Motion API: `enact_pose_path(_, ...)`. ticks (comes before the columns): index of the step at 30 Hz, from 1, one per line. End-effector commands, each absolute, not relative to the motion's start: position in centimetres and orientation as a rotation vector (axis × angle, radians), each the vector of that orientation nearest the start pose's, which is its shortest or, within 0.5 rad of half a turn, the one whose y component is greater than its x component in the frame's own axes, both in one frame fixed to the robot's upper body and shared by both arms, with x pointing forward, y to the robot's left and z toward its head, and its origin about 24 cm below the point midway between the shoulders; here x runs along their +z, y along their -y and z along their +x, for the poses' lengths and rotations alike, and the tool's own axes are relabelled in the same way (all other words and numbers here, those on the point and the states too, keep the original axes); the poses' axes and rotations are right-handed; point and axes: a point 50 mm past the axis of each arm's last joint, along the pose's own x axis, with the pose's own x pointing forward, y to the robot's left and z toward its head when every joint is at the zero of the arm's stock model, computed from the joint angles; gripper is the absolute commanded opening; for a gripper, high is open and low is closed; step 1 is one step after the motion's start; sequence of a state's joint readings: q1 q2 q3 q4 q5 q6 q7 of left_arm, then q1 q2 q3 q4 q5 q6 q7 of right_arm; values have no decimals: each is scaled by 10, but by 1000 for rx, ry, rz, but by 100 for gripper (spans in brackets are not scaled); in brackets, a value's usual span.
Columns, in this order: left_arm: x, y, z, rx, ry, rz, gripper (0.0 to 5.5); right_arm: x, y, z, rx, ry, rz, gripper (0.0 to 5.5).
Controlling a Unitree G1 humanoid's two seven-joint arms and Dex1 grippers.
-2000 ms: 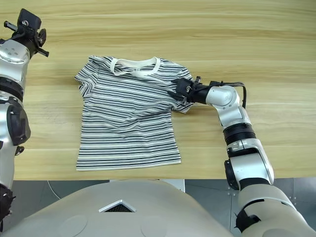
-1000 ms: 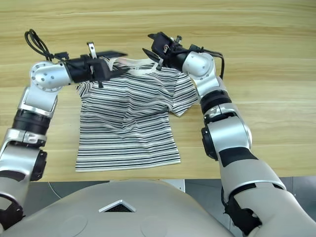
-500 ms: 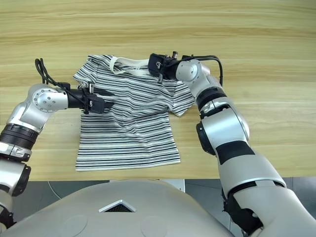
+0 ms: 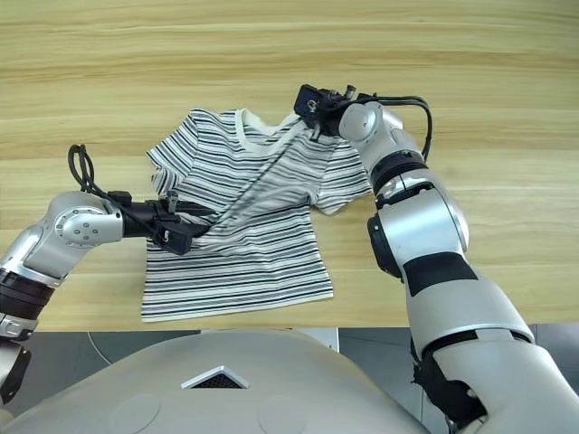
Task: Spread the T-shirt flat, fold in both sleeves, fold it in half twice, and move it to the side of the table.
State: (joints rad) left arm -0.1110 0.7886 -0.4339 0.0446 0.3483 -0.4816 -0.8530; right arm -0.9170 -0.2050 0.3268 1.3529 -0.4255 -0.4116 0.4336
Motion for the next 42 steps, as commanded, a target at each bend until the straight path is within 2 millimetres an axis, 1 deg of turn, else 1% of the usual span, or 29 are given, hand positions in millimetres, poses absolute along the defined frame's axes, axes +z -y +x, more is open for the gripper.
enact_pose_path(1,47,-171,243,-1257,-66,1197,166,55,101,364,942,-84,-816,191)
enact_pose_path(4,82,-169,262,-1169,35,1195,166,60,103,361,996,-22,-818,191)
enact_pose_path(6,104,-169,272,-1127,82,1184,166,63,112,360,993,10,-816,191)
enact_pose_path(8,115,-168,279,-1117,90,1130,166,64,125,358,983,31,-805,191)
enact_pose_path(10,116,-168,290,-1100,68,1069,166,62,138,352,980,44,-787,191)
enact_pose_path(12,107,-171,312,-1024,21,1050,166,59,149,344,985,56,-772,191)
enact_pose_path(14,85,-177,337,-931,-85,1013,166,53,159,330,1008,78,-752,191)
enact_pose_path(15,75,-180,345,-898,-133,1007,166,52,162,324,1020,90,-747,191)
enact_pose_path(17,54,-184,351,-838,-229,990,166,53,162,313,1041,114,-741,191)
enact_pose_path(20,25,-196,349,-745,-383,965,166,61,158,301,1066,150,-728,191)
enact_pose_path(22,15,-203,345,-701,-442,945,166,65,156,295,1078,154,-723,191)
enact_pose_path(25,-5,-210,333,-669,-540,900,166,73,159,288,1065,150,-703,191)
enact_pose_path(27,-20,-218,321,-640,-616,891,166,81,162,286,1041,152,-693,191)
enact_pose_path(28,-25,-222,317,-624,-639,889,166,83,163,286,1032,149,-692,191)
enact_pose_path(30,-27,-227,314,-603,-653,882,166,84,165,286,1023,132,-694,191)
enact_pose_path(33,-22,-233,316,-576,-645,883,166,77,167,287,1017,90,-695,191)
enact_pose_path(39,-20,-232,318,-568,-629,873,166,68,164,287,1029,62,-681,191)
enact_pose_path(41,-18,-236,319,-537,-634,881,166,65,164,288,1034,50,-683,191)
enact_pose_path(42,-16,-241,320,-494,-641,881,166,62,164,288,1035,37,-686,191)
